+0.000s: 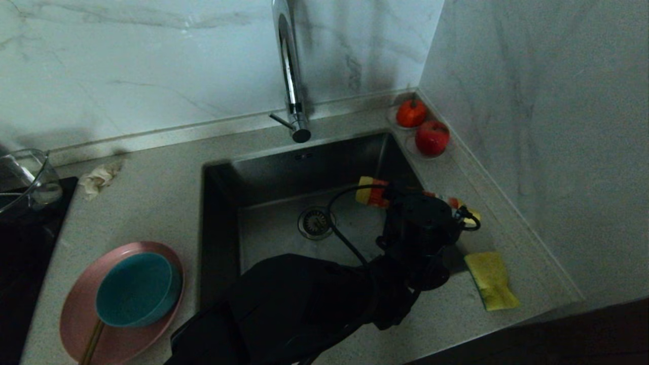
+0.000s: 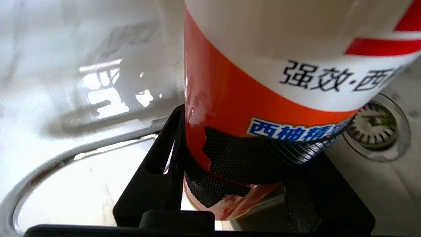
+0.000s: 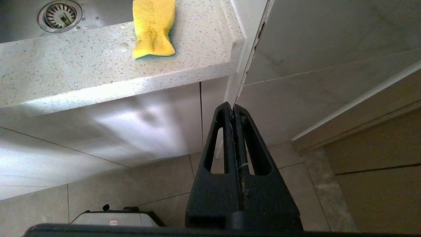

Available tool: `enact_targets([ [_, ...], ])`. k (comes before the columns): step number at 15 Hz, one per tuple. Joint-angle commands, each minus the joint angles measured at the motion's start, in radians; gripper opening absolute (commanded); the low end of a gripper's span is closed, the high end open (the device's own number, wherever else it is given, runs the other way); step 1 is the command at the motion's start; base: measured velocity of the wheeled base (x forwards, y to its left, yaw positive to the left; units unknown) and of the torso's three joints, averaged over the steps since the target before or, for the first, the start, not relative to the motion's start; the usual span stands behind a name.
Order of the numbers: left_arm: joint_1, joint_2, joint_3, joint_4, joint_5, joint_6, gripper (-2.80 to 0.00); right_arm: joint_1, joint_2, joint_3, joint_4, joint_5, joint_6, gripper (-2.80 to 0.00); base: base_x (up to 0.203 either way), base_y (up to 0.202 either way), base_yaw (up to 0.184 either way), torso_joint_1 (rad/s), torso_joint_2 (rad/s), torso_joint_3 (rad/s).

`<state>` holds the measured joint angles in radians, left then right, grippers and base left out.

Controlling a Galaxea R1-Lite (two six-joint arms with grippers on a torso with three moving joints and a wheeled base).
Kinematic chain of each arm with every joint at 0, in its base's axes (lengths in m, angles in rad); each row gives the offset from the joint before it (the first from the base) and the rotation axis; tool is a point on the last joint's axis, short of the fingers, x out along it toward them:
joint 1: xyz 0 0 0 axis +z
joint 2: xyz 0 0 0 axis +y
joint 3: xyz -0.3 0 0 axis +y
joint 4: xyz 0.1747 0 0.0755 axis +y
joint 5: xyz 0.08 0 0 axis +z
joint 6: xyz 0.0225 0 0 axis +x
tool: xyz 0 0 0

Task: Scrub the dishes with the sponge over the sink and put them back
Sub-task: Squeeze it onto the sponge

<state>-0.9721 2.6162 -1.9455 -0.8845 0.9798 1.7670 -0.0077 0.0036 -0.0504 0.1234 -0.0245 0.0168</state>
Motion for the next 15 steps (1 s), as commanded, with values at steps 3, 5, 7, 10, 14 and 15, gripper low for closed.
enact_targets([
  [3,-0.012,-0.001,0.005,-0.057,0.002,0.022,-2.80,0.000,-0.001,0.000,0.001,0.000,0.000,-2.80,0.000,0.000,0.000,0.000,0.00,0.000],
  [5,-0.032,0.001,0.007,-0.056,0.000,0.032,-2.80,0.000,-0.001,0.000,0.001,0.000,0.000,-2.80,0.000,0.000,0.000,0.000,0.00,0.000],
  [7,-0.049,0.002,0.011,-0.059,0.000,0.040,-2.80,0.000,-0.001,0.000,0.001,0.000,0.000,-2.80,0.000,0.000,0.000,0.000,0.00,0.000],
  [10,-0.065,-0.003,0.022,-0.060,0.000,0.046,-2.80,0.000,-0.001,0.000,0.001,0.000,0.000,-2.80,0.000,0.000,0.000,0.000,0.00,0.000],
  [14,-0.068,-0.034,0.121,-0.105,-0.001,0.049,-2.80,0.000,-0.001,0.000,0.001,0.000,0.000,-2.80,0.000,0.000,0.000,0.000,0.00,0.000],
  [15,-0.068,-0.046,0.171,-0.128,-0.001,0.050,-2.80,0.000,-0.001,0.000,0.001,0.000,0.000,-2.80,0.000,0.000,0.000,0.000,0.00,0.000],
])
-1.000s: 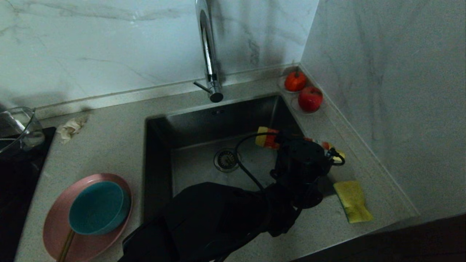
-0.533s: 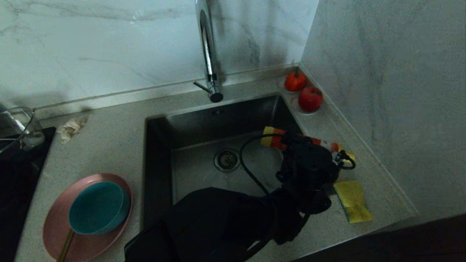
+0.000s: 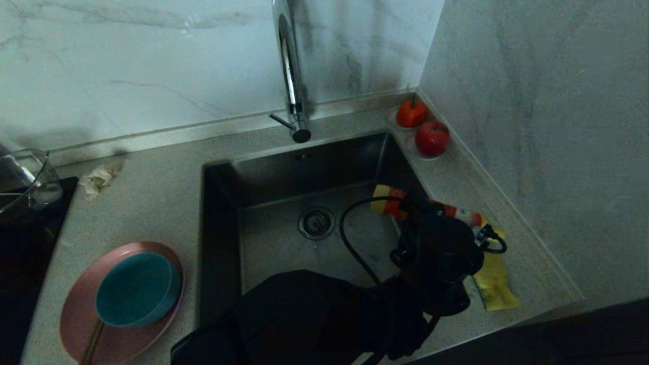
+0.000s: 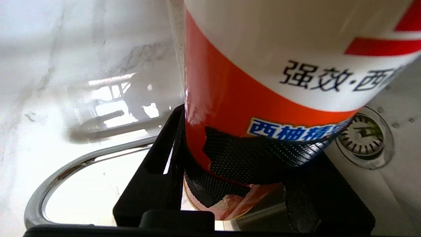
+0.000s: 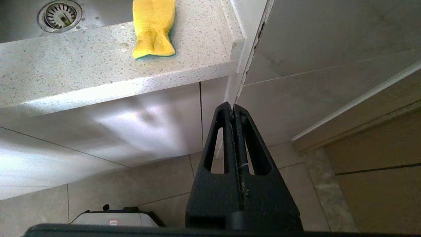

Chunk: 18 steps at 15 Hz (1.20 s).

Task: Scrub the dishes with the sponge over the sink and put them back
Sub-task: Squeeze it onto the sponge

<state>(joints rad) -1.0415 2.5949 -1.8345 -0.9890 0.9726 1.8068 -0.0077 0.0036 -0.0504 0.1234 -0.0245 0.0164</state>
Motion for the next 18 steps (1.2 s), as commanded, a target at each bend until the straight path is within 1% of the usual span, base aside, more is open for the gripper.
enact_targets([
  [1,0.001,-0.039,0.113,-0.054,0.006,0.013,-2.80,0.000,-0.001,0.000,0.001,0.000,0.000,-2.80,0.000,0.000,0.000,0.000,0.00,0.000],
  [3,0.001,-0.054,0.172,-0.125,0.006,0.021,-2.80,0.000,-0.001,0.000,0.001,0.000,0.000,-2.80,0.000,0.000,0.000,0.000,0.00,0.000],
  [8,-0.008,-0.059,0.238,-0.185,0.006,0.026,-2.80,0.000,-0.001,0.000,0.001,0.000,0.000,-2.80,0.000,0.000,0.000,0.000,0.00,0.000],
  [13,-0.034,-0.062,0.290,-0.206,0.006,0.033,-2.80,0.000,-0.001,0.000,0.001,0.000,0.000,-2.80,0.000,0.000,0.000,0.000,0.00,0.000],
  [15,-0.040,-0.064,0.314,-0.208,0.006,0.048,-2.80,0.000,-0.001,0.000,0.001,0.000,0.000,-2.80,0.000,0.000,0.000,0.000,0.00,0.000],
  [18,-0.040,-0.061,0.317,-0.208,0.008,0.065,-2.80,0.000,-0.001,0.000,0.000,0.000,0.000,-2.80,0.000,0.000,0.000,0.000,0.00,0.000],
])
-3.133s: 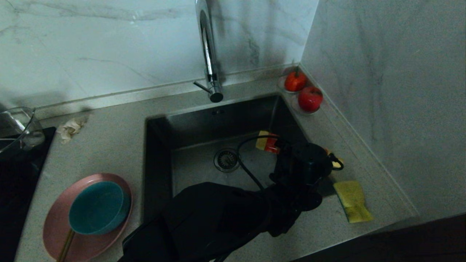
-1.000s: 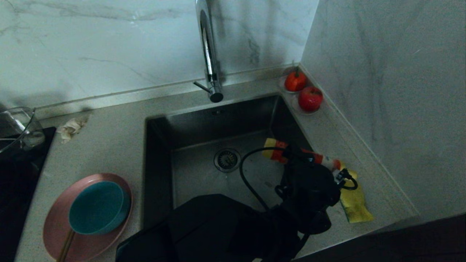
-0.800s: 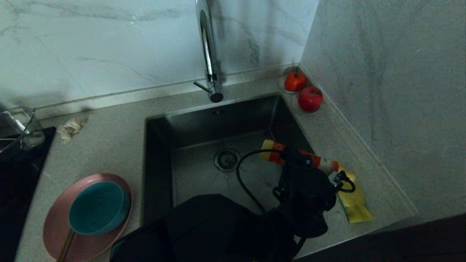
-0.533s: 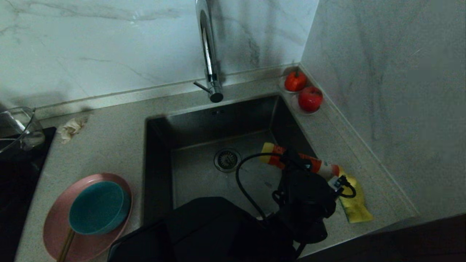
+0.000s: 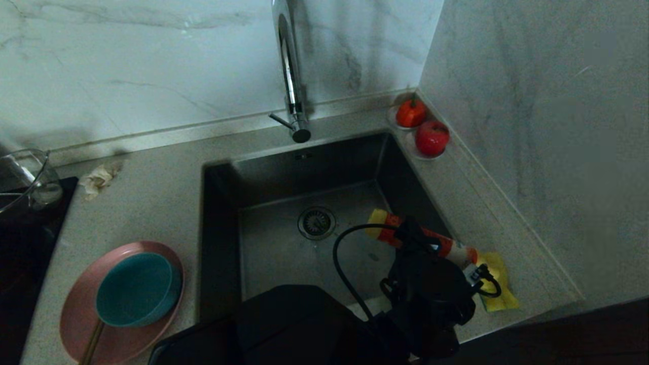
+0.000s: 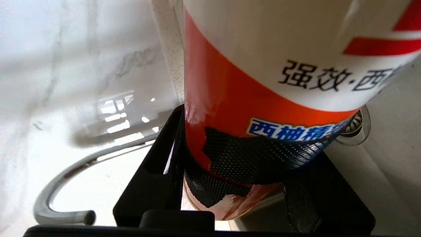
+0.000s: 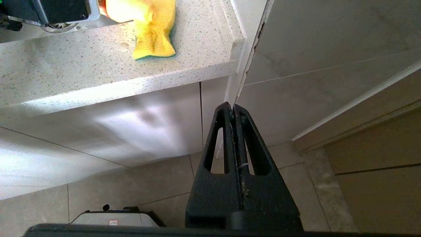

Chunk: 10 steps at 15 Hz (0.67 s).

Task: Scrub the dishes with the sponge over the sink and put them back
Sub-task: Squeeze it onto the sponge

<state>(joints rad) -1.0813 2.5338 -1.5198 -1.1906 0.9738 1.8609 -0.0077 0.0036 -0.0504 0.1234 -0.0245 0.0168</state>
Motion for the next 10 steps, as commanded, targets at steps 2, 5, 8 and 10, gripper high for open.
enact_targets([
  [2,0.000,0.002,0.002,-0.006,0.006,0.012,-2.80,0.000,-0.001,0.000,0.001,0.000,0.000,-2.80,0.000,0.000,0.000,0.000,0.00,0.000],
  [5,0.000,-0.001,-0.002,-0.007,0.008,0.012,-2.80,0.000,-0.001,0.000,0.001,0.000,0.000,-2.80,0.000,0.000,0.000,0.000,0.00,0.000],
  [8,0.000,-0.004,-0.010,-0.006,0.008,0.016,-2.80,0.000,-0.001,0.000,0.001,0.000,0.000,-2.80,0.000,0.000,0.000,0.000,0.00,0.000],
  [10,0.000,-0.004,-0.017,-0.008,0.008,0.018,-2.80,0.000,-0.001,0.000,0.001,0.000,0.000,-2.80,0.000,0.000,0.000,0.000,0.00,0.000],
])
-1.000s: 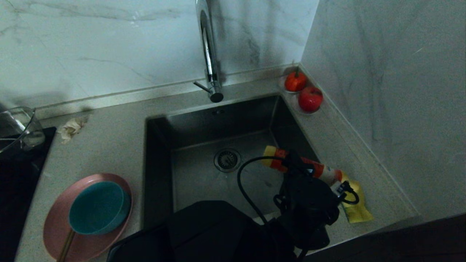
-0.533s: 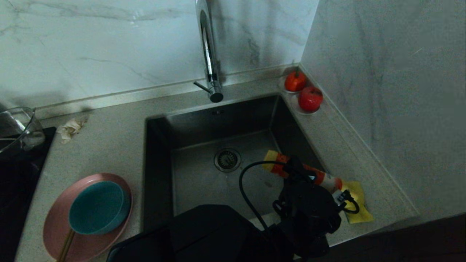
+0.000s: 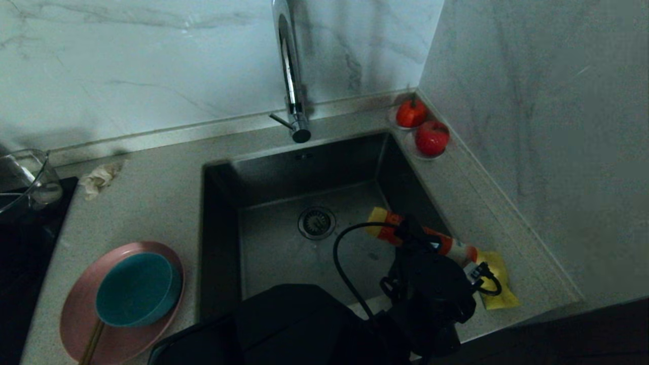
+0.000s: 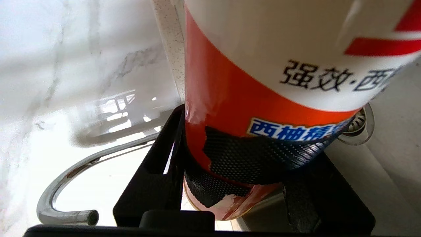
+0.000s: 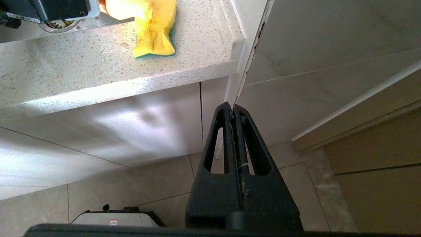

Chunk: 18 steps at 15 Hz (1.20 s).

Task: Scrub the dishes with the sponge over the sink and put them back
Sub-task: Squeeze it onto the sponge, then place the dish soap on the table

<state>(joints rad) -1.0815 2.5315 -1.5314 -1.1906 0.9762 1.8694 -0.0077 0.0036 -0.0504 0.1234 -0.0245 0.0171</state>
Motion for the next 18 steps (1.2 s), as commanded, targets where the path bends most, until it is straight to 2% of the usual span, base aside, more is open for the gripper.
enact_targets([
  [1,0.001,-0.001,-0.018,-0.014,0.006,0.010,-2.80,0.000,-0.001,0.000,0.001,0.000,0.000,-2.80,0.000,0.000,0.000,0.000,0.00,0.000],
  [6,0.002,0.006,-0.076,-0.030,0.006,0.030,-2.80,0.000,-0.001,0.000,0.001,0.000,0.000,-2.80,0.000,0.000,0.000,0.000,0.00,0.000],
  [10,0.002,-0.002,-0.077,-0.105,0.015,0.033,-2.80,0.000,-0.001,0.000,0.001,0.000,0.000,-2.80,0.000,0.000,0.000,0.000,0.00,0.000],
  [18,0.005,-0.192,-0.072,-0.124,0.073,0.033,-2.80,0.000,-0.001,0.000,0.001,0.000,0.000,-2.80,0.000,0.000,0.000,0.000,0.00,0.000],
])
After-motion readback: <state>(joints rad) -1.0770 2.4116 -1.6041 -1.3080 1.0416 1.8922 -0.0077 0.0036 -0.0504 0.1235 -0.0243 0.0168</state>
